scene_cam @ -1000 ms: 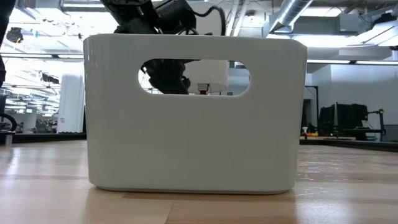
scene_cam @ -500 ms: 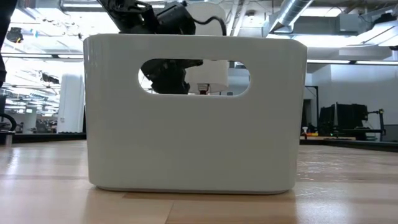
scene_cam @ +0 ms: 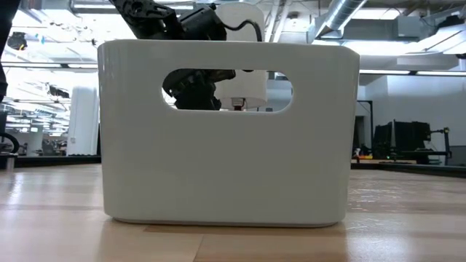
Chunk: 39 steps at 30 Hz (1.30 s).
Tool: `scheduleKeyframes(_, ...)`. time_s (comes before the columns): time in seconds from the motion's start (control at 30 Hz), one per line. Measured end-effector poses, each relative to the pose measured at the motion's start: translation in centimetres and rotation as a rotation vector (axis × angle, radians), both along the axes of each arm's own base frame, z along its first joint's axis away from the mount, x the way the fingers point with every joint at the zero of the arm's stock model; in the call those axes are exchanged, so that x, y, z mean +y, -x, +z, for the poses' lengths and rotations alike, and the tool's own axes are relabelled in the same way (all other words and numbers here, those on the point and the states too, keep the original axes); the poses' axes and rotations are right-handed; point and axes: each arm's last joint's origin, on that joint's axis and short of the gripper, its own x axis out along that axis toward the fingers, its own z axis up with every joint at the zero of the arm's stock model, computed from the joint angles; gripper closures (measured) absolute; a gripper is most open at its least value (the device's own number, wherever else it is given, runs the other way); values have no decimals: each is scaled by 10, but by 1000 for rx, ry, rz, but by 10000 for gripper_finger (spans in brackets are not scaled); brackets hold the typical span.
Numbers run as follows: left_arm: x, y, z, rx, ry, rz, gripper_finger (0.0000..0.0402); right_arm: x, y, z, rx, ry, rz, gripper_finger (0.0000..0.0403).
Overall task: Pick & Place Office items
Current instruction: Put the red digital clock into the blue bin, then put the black digital clock into the blue bin
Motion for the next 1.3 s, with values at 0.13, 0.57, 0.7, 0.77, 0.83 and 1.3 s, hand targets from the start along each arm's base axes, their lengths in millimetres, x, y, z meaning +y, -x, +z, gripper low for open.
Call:
scheduleKeyframes(0.13,0,0,0,1,2,3,222,0,0,0,-2,-6,-4,218)
scheduleKeyframes(0.57,0,0,1,-4,22,27,187,-1,1,-1,7,3,-4,218)
scheduleKeyframes(0.7,0,0,2,-5,27,30,182,-1,1,-1,9,5,-4,218)
scheduleKeyframes(0.77,0,2,8,-15,29,30,181,-1,1,-1,9,4,-4,218)
scheduleKeyframes(0.83,0,5,18,-38,9,46,180,-1,1,-1,11,3,-5,218)
scheduleKeyframes(1.3,26,90,51,132,-22,539,180,-3,3,-2,22,12,-16,218)
